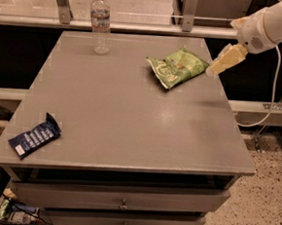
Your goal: Move green jalapeno chip bag near rxbar blueberry
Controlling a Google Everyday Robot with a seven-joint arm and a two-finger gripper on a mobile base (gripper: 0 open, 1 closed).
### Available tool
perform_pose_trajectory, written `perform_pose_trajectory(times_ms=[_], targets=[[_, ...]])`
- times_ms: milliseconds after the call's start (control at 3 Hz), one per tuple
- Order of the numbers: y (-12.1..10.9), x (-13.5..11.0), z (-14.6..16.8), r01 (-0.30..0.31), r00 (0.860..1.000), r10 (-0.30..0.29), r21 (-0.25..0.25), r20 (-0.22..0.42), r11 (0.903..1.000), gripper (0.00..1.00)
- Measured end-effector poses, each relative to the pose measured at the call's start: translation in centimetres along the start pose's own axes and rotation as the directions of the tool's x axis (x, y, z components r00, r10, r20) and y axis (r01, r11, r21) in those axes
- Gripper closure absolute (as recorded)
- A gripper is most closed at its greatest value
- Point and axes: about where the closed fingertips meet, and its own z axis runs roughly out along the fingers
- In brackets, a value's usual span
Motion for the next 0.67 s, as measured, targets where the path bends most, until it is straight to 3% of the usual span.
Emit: perform_pose_trajectory(times_ms=[333,667], targets=[[-2.9,-0.2,3.5,-0.002,1.000,0.002,0.017,0.001,0.9999,0.00],[-3.0,0.3,9.3,-0.015,0.997,0.010,-0.058,-0.074,0.9982,0.00]])
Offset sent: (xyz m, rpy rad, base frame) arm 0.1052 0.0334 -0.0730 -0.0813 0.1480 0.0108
